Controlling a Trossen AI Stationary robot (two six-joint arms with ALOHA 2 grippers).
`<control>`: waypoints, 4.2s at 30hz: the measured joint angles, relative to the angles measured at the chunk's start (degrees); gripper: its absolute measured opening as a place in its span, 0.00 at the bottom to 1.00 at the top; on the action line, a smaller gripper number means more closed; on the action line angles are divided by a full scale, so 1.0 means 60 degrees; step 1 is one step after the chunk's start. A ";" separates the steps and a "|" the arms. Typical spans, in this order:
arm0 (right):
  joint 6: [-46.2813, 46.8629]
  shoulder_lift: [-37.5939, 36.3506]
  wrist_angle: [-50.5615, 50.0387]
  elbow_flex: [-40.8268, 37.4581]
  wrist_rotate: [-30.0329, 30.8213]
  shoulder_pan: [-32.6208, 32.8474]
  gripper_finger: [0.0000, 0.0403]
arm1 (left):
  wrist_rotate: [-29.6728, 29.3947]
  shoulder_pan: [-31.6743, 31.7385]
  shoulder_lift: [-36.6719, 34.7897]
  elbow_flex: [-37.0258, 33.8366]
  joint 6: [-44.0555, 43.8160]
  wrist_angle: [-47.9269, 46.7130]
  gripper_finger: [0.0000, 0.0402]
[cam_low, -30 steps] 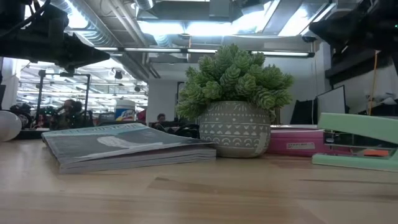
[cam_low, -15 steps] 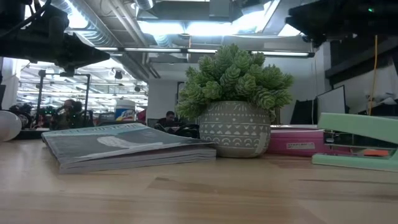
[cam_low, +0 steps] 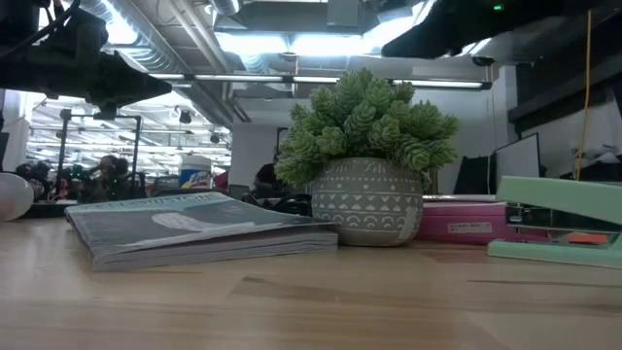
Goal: Screw lightbulb
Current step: Put the plant on the top
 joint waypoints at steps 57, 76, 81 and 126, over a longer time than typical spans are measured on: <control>-0.0591 0.5248 -0.5618 0.4527 -0.4235 0.0599 0.05 | 0.0000 0.0000 0.0049 0.0000 0.0002 0.0002 0.00; -0.1822 0.5269 -0.7371 0.6794 -0.1635 0.0533 0.01 | 0.0000 -0.0001 0.0049 -0.0001 0.0002 0.0002 0.00; -0.2404 0.5269 -0.7706 0.7494 -0.0864 0.0060 0.01 | 0.0000 -0.0003 0.0049 -0.0001 0.0002 0.0002 0.00; -0.3086 0.8704 -0.2338 0.8195 -0.3643 -0.5004 0.01 | -0.0003 0.0000 0.0045 -0.0003 0.0330 0.0002 0.00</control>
